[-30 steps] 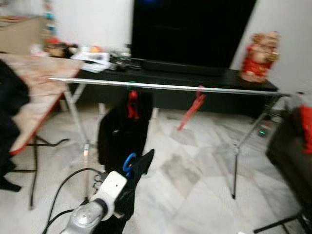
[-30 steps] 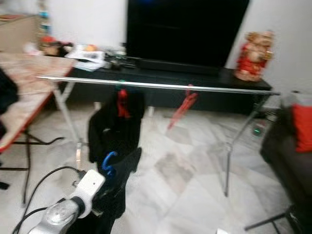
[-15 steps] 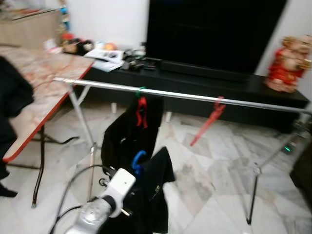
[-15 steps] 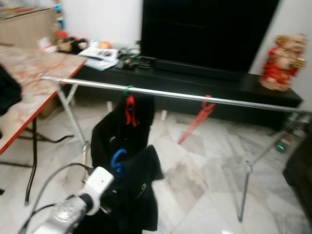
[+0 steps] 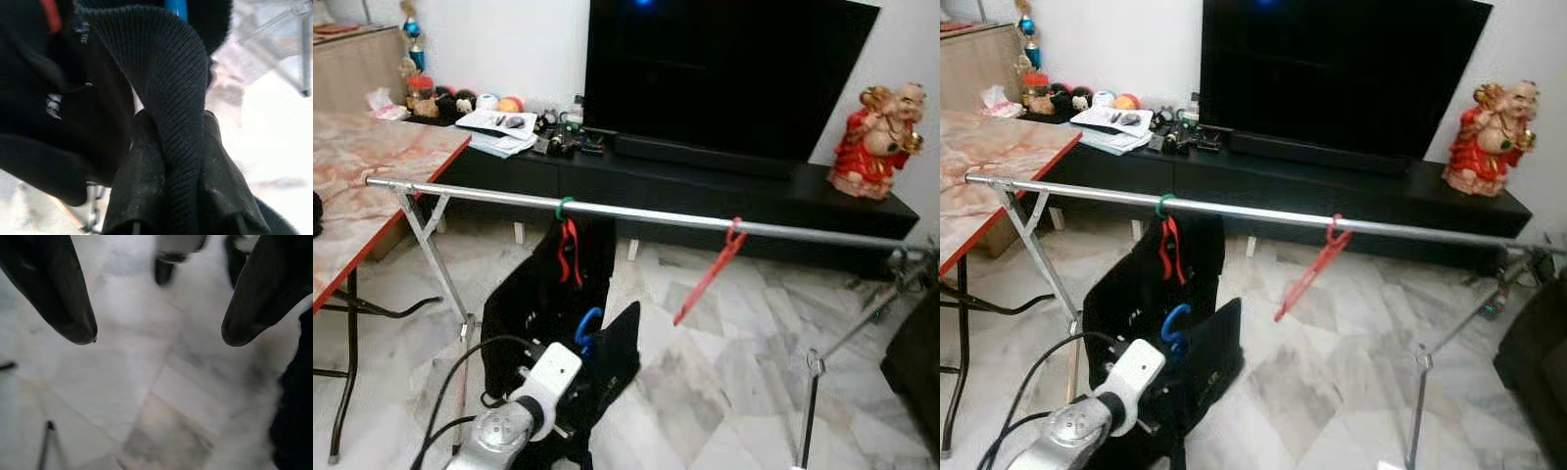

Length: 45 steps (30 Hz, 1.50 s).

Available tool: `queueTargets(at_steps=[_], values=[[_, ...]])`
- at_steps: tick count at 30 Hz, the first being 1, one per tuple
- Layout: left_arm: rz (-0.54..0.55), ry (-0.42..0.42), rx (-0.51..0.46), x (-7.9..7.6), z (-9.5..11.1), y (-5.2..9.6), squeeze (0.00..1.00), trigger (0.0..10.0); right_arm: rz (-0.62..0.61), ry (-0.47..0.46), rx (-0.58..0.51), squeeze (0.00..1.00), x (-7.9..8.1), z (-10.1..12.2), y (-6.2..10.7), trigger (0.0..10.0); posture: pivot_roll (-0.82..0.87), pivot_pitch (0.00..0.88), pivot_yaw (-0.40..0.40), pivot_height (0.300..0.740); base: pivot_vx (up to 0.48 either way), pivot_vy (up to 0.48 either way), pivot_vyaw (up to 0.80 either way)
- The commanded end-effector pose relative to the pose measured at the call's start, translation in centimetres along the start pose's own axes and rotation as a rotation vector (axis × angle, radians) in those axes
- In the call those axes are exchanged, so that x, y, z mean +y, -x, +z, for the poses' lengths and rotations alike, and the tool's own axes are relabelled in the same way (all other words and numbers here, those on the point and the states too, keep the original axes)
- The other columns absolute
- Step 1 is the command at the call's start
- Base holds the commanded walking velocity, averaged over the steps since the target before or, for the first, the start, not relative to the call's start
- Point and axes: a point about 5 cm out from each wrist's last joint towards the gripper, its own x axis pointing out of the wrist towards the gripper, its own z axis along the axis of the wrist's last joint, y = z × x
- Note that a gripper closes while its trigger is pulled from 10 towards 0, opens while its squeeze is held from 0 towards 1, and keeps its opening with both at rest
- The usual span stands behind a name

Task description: Hang hanger

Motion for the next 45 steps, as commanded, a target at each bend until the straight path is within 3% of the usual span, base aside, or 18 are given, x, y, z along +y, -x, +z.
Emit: queueTargets(at_steps=[1, 17, 26, 28, 42, 45], values=[[-0.024, -0.013, -0.069, -0.7, 1.7, -0.5, 0.0, 10.0, -0.033, -0.006, 0.008, 0.0, -1.4, -0.2, 0.2, 10.0, 0.18, 0.0, -0.122, 0.74, 0.382, 0.0, 0.0], [-0.045, -0.016, -0.078, -1.1, 2.1, -0.8, 0.0, 10.0, -0.041, -0.012, 0.006, 0.0, -1.4, -0.1, 0.2, 10.0, 0.18, 0.0, -0.124, 0.74, 0.389, 0.0, 0.0], [-0.114, -0.053, -0.078, -1.8, 2.2, -0.9, 0.0, 10.0, -0.047, -0.011, 0.005, 0.0, -1.5, -0.1, 0.2, 10.0, 0.18, 0.0, -0.129, 0.74, 0.385, 0.0, 0.0], [-0.145, -0.109, -0.081, -2.0, 2.4, -0.9, 0.0, 10.0, -0.045, -0.004, 0.005, 0.0, -1.5, 0.0, 0.2, 10.0, 0.18, 0.0, -0.131, 0.74, 0.0, 0.0, 0.0], [-0.206, -0.156, -0.135, -2.5, 4.2, -1.3, 0.0, 10.0, -0.042, 0.007, 0.003, 0.0, -1.5, 0.1, 0.2, 10.0, 0.19, 0.0, -0.137, 0.74, 0.0, 0.0, 0.0], [-0.209, -0.191, -0.152, -2.8, 5.2, -2.1, 0.0, 10.0, -0.038, 0.013, 0.005, 0.0, -1.4, 0.1, 0.2, 10.0, 0.19, 0.0, -0.137, 0.74, 0.0, 0.0, 0.0]])
